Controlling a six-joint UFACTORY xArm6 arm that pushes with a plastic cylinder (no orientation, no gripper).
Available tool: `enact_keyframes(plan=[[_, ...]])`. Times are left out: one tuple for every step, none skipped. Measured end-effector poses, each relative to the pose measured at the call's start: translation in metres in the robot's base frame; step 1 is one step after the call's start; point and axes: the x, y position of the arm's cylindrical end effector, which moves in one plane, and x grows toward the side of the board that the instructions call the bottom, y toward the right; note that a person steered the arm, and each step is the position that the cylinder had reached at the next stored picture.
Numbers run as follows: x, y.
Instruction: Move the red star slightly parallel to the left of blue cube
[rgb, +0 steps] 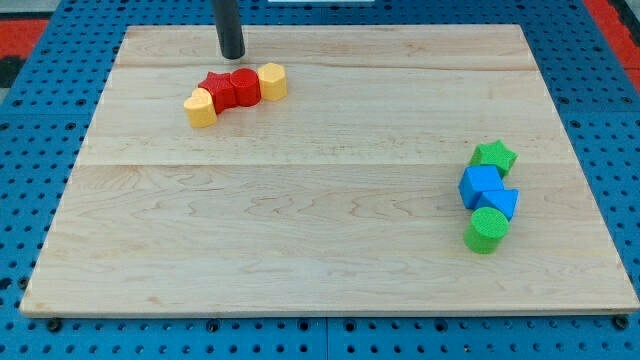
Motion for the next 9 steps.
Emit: enact_keyframes(plan=[[0.001,0.000],[0.005,-0.006],[0.018,0.010],[0.032,0.017],[0.034,0.012],[0.087,0.017],[0.106,0.016],[0.085,-0.042],[0.093,-0.009]])
